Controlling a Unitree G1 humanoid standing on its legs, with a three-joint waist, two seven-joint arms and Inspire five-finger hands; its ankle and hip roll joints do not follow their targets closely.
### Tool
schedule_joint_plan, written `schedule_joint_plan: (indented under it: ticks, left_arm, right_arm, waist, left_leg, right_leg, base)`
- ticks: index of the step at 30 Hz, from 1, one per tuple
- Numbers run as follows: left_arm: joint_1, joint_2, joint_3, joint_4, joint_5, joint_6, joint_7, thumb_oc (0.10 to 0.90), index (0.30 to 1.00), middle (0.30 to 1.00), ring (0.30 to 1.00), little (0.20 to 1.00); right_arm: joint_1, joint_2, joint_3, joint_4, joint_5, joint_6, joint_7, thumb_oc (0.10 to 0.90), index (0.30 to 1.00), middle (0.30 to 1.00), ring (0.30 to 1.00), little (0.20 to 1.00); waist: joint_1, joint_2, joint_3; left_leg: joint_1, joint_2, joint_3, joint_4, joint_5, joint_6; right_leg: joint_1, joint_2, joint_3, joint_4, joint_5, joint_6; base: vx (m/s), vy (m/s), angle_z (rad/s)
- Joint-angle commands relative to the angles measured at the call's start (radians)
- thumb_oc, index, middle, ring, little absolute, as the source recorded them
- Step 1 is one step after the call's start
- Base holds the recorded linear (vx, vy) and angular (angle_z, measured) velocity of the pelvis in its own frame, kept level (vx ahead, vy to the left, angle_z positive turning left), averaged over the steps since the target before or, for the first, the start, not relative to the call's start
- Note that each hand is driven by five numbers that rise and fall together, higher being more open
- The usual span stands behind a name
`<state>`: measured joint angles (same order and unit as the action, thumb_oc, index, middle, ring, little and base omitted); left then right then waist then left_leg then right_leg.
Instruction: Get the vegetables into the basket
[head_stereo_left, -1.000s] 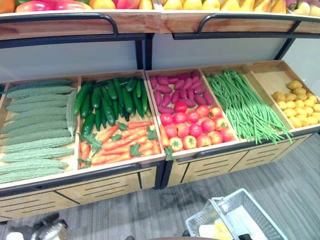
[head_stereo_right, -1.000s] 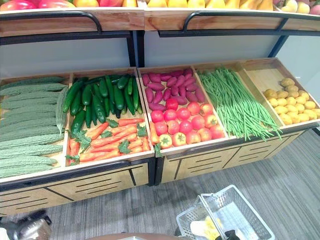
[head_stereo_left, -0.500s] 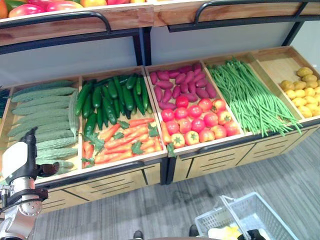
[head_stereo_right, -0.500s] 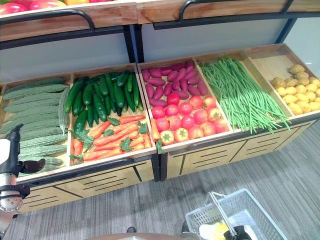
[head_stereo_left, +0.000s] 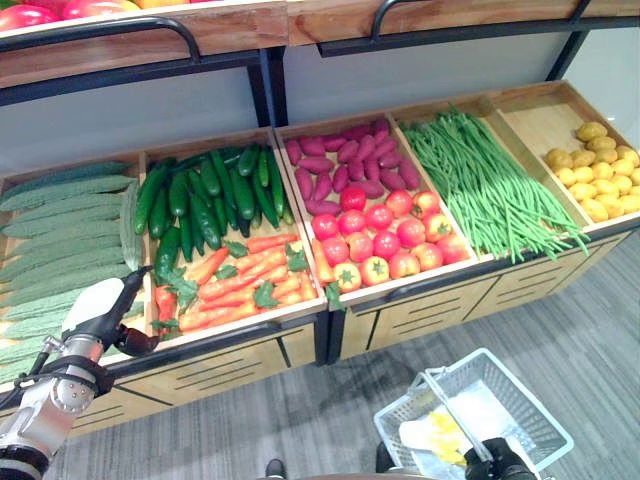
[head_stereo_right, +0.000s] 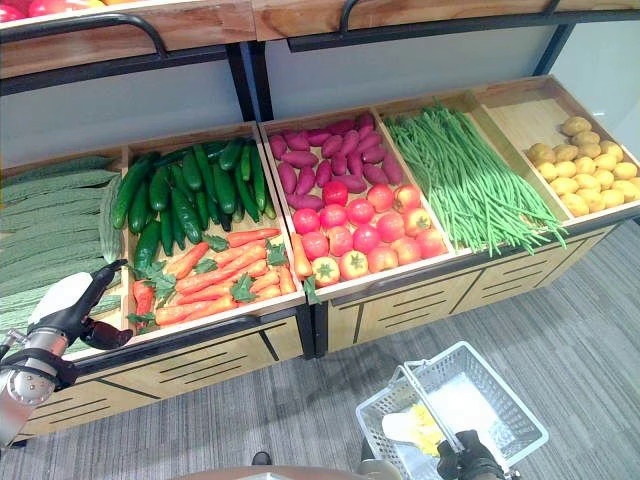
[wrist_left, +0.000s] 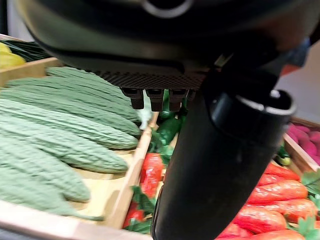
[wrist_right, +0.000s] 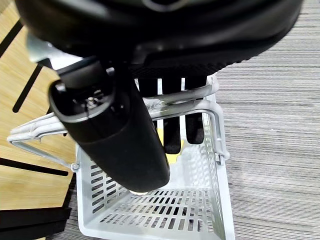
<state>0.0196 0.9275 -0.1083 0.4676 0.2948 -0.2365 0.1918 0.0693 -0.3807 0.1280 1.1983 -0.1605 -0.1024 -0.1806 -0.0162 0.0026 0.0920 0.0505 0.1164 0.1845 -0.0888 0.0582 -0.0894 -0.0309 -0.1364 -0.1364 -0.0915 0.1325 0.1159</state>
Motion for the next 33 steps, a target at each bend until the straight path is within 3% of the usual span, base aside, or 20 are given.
schedule_joint_plan:
  ticks: [1,11,26,28,29,30,33]
  left_arm:
    - [-0.173,0.129,0.021,-0.039,-0.005,-0.041,0.04,0.9,1.0,1.0,1.0,1.0]
    - [-0.332,0.136,-0.118,-0.029,0.02,-0.033,0.035,0.9,1.0,1.0,1.0,1.0]
    - [-0.34,0.104,-0.165,0.079,0.055,-0.004,0.021,0.9,1.0,1.0,1.0,1.0]
    - [-0.355,0.095,-0.194,0.127,0.072,0.004,0.009,0.749,0.789,0.789,0.789,0.789]
    - [-0.37,0.091,-0.212,0.138,0.077,0.005,0.007,0.765,0.811,0.811,0.811,0.811]
    - [-0.392,0.084,-0.241,0.185,0.096,0.01,0.007,0.729,0.761,0.761,0.761,0.761]
    - [-0.49,0.051,-0.331,0.266,0.107,0.02,-0.015,0.516,0.462,0.462,0.462,0.462]
  right_arm:
    - [-0.059,-0.032,0.045,-0.032,-0.015,-0.028,-0.025,0.4,0.3,0.3,0.3,0.3]
    - [-0.102,-0.046,0.071,-0.074,-0.017,-0.018,-0.034,0.4,0.3,0.3,0.3,0.3]
    - [-0.134,-0.061,0.072,-0.063,-0.016,-0.011,-0.046,0.4,0.3,0.3,0.3,0.3]
    - [-0.142,-0.066,0.079,-0.075,-0.017,-0.012,-0.046,0.4,0.3,0.3,0.3,0.3]
    - [-0.147,-0.065,0.081,-0.067,-0.017,-0.012,-0.045,0.4,0.3,0.3,0.3,0.3]
    - [-0.15,-0.066,0.093,-0.074,-0.021,-0.013,-0.041,0.4,0.3,0.3,0.3,0.3]
    - [-0.164,-0.067,0.113,-0.077,-0.025,-0.009,-0.039,0.4,0.3,0.3,0.3,0.3]
  waist:
    - [-0.022,-0.045,0.0]
    - [-0.042,-0.041,0.038]
    - [-0.045,-0.041,0.069]
    - [-0.048,-0.042,0.076]
    - [-0.048,-0.042,0.078]
    - [-0.054,-0.042,0.08]
    - [-0.066,-0.045,0.087]
  left_leg:
    - [-0.034,0.014,-0.009,0.002,-0.017,-0.024]
    - [-0.065,0.012,0.001,0.002,-0.008,-0.019]
    - [-0.084,0.015,0.009,0.002,-0.002,-0.019]
    - [-0.089,0.016,0.011,0.002,0.0,-0.019]
    - [-0.091,0.017,0.011,0.002,0.0,-0.019]
    - [-0.092,0.017,0.012,0.002,0.0,-0.019]
    - [-0.098,0.018,0.02,0.002,0.002,-0.018]
  right_leg:
    - [0.007,-0.095,-0.006,0.004,0.001,0.101]
    - [-0.046,-0.094,0.024,0.004,0.019,0.1]
    - [-0.079,-0.089,0.042,0.004,0.023,0.095]
    - [-0.087,-0.089,0.046,0.004,0.025,0.095]
    - [-0.088,-0.089,0.046,0.004,0.026,0.095]
    - [-0.092,-0.087,0.048,0.004,0.027,0.095]
    - [-0.105,-0.086,0.057,0.004,0.033,0.096]
  base:
    - [-0.01,0.022,-0.04]
    - [-0.01,0.017,-0.06]
    - [0.0,0.006,-0.02]
    - [-0.02,0.013,-0.14]
    - [-0.02,0.015,-0.1]
    - [-0.01,0.016,-0.03]
    - [-0.01,0.023,-0.01]
